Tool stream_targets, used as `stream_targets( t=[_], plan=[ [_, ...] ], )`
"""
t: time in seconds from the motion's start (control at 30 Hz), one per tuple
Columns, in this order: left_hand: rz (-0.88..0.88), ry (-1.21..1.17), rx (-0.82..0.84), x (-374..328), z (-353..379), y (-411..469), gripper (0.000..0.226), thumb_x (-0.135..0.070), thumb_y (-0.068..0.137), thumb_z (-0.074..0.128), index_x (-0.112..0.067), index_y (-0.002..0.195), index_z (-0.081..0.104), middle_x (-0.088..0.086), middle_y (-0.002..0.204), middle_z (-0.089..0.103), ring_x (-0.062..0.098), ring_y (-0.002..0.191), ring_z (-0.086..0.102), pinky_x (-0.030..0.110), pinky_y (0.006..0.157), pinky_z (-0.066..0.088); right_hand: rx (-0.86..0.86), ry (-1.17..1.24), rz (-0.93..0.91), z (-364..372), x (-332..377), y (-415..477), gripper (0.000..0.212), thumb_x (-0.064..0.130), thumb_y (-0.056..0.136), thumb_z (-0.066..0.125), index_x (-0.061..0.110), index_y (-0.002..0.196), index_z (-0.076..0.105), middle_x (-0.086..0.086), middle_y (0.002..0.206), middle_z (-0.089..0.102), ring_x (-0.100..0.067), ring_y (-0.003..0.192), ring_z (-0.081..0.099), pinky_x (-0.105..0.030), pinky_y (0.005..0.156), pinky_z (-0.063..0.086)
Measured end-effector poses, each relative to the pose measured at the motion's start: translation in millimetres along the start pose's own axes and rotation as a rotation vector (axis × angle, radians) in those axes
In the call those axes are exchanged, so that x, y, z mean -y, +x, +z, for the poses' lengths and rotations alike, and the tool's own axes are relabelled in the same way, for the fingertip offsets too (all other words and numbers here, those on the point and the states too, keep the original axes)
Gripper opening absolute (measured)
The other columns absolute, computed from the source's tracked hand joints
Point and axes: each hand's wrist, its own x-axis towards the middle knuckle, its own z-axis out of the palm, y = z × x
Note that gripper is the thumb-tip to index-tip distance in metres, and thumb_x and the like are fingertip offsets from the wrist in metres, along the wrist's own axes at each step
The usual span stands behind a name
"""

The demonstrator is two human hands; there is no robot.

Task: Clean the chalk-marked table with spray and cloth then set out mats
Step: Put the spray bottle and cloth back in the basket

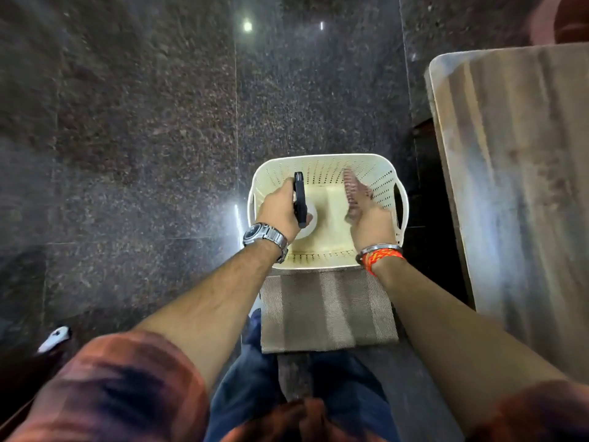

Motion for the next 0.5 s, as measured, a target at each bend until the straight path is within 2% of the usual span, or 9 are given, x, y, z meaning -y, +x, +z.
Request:
stream_targets(
  t=[0.1,0.17,0.23,0.27,0.33,0.4,0.43,0.5],
  plan=[
    [-0.024,-0.013,-0.009,3.1,7.0,1.6,0.054,-0.012,0.075,0.077,-0.015,0.122,0.050,0.008,0.090,0.071,0.027,0.081,0.068,0.038,0.073,0.058,0.181,-0.013,-0.034,13.6,-0.4,-3.5,0.046,0.003,0.083,0.059,0.018,0.126,0.059,-0.013,0.102,0.070,-0.031,0.090,0.066,-0.035,0.082,0.055],
    [-0.004,0.031,0.006,4.1,8.2,4.6,0.052,-0.008,0.079,0.073,-0.013,0.125,0.049,0.007,0.091,0.069,0.027,0.082,0.066,0.031,0.067,0.056,0.172,-0.015,-0.045,16.3,2.2,-8.0,0.051,-0.002,0.082,0.055,0.014,0.130,0.057,-0.013,0.114,0.067,-0.031,0.099,0.064,-0.033,0.086,0.050],
    [-0.035,0.006,0.034,3.5,7.2,3.2,0.044,-0.004,0.087,0.066,-0.015,0.125,0.048,0.005,0.086,0.063,0.024,0.079,0.058,0.019,0.053,0.047,0.134,-0.010,-0.038,16.4,5.1,-14.1,0.052,-0.003,0.082,0.051,0.014,0.131,0.056,-0.012,0.122,0.063,-0.030,0.103,0.062,-0.032,0.085,0.049],
    [-0.060,-0.006,0.030,3.7,5.9,0.5,0.047,-0.002,0.086,0.068,-0.016,0.125,0.045,0.004,0.086,0.060,0.023,0.080,0.056,0.017,0.050,0.044,0.123,0.003,-0.038,15.4,6.4,-17.8,0.051,-0.002,0.083,0.051,0.013,0.131,0.056,-0.012,0.124,0.062,-0.030,0.104,0.062,-0.033,0.085,0.050],
    [-0.092,0.032,0.033,6.9,6.0,-8.0,0.071,-0.002,0.076,0.080,-0.013,0.133,0.038,0.006,0.100,0.062,0.024,0.087,0.059,0.016,0.058,0.044,0.108,0.040,-0.073,15.1,6.0,-25.1,0.048,0.001,0.084,0.051,0.010,0.131,0.056,-0.014,0.126,0.060,-0.031,0.106,0.061,-0.037,0.090,0.052],
    [-0.115,0.051,0.004,12.2,8.5,-22.5,0.083,-0.002,0.072,0.081,-0.013,0.139,0.033,0.011,0.120,0.063,0.029,0.102,0.064,0.027,0.075,0.051,0.076,0.080,-0.122,16.1,1.6,-32.3,0.045,0.002,0.084,0.051,0.005,0.129,0.056,-0.014,0.129,0.059,-0.030,0.115,0.057,-0.037,0.100,0.047],
    [-0.130,0.016,-0.020,14.3,11.1,-31.9,0.081,-0.001,0.074,0.077,-0.013,0.141,0.034,0.012,0.126,0.062,0.030,0.106,0.064,0.032,0.081,0.053,0.053,0.101,-0.147,16.1,-1.6,-36.4,0.045,0.002,0.083,0.052,0.004,0.128,0.057,-0.015,0.130,0.058,-0.029,0.119,0.055,-0.036,0.104,0.043],
    [-0.109,-0.021,-0.114,17.5,17.4,-51.6,0.066,-0.002,0.079,0.070,-0.012,0.136,0.041,0.011,0.125,0.061,0.027,0.101,0.064,0.034,0.082,0.053,-0.012,0.132,-0.197,14.1,-9.6,-46.0,0.043,0.001,0.082,0.053,0.002,0.125,0.058,-0.016,0.130,0.058,-0.031,0.122,0.052,-0.036,0.107,0.038]
  ],
)
